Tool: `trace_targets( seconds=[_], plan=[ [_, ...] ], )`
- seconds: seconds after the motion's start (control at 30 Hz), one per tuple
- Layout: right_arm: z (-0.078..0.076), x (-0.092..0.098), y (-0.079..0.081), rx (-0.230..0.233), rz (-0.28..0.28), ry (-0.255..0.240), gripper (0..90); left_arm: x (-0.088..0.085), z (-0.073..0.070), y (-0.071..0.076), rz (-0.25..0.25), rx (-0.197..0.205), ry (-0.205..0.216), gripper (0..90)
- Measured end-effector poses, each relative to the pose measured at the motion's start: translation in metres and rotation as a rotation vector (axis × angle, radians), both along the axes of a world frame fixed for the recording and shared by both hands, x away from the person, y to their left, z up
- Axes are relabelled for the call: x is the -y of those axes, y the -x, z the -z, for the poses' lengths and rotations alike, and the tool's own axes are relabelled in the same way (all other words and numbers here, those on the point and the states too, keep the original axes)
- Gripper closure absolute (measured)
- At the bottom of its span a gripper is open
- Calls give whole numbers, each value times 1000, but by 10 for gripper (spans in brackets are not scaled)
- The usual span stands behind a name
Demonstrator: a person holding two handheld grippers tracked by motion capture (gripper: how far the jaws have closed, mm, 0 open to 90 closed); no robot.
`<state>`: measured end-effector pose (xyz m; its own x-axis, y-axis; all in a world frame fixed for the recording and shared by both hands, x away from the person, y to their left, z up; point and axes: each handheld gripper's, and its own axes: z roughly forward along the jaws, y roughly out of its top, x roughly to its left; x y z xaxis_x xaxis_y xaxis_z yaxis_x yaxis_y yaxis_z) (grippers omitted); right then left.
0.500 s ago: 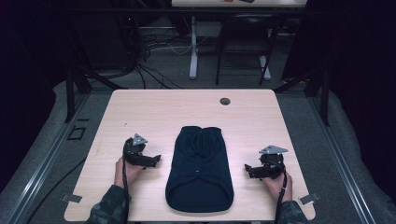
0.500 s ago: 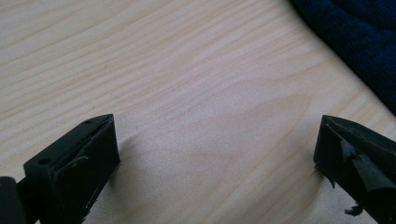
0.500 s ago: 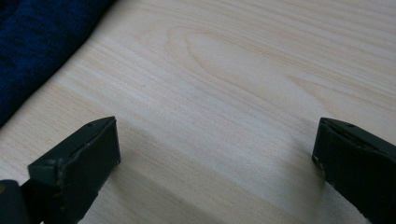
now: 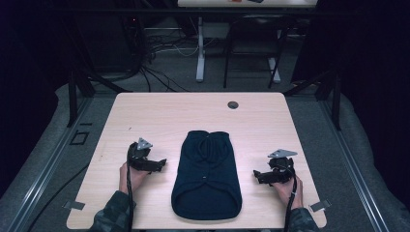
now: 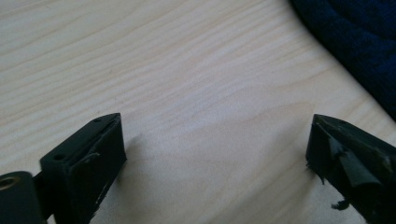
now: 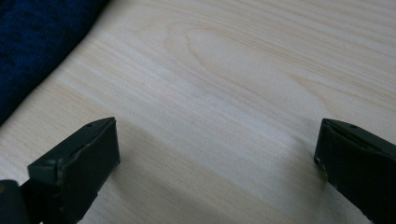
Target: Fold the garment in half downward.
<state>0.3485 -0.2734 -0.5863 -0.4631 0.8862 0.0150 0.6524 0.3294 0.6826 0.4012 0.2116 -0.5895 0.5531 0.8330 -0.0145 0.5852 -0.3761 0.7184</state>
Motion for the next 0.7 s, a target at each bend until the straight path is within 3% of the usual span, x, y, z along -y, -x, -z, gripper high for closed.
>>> trace_targets(
  seconds=[0.13,0.3,0.33,0.4,0.47,0.7],
  plan=[
    [-2,-3,-1,-19,-3,17,0,3,-2,-3,15,-9,-1,40],
    [-11,-5,-4,-34,-1,-16,4,19,-7,-1,63,7,-42,39],
    [-14,-5,-5,-29,0,-23,5,21,-9,-2,76,-11,-46,38],
    [-19,-6,-7,-27,-4,-30,8,23,-13,-7,87,-39,-8,7],
    [-23,-8,-10,-26,-12,-40,13,25,-17,-10,82,-28,-2,11],
    [-34,-20,-23,-32,-44,-55,8,32,-30,-28,95,-53,23,3]
  ],
)
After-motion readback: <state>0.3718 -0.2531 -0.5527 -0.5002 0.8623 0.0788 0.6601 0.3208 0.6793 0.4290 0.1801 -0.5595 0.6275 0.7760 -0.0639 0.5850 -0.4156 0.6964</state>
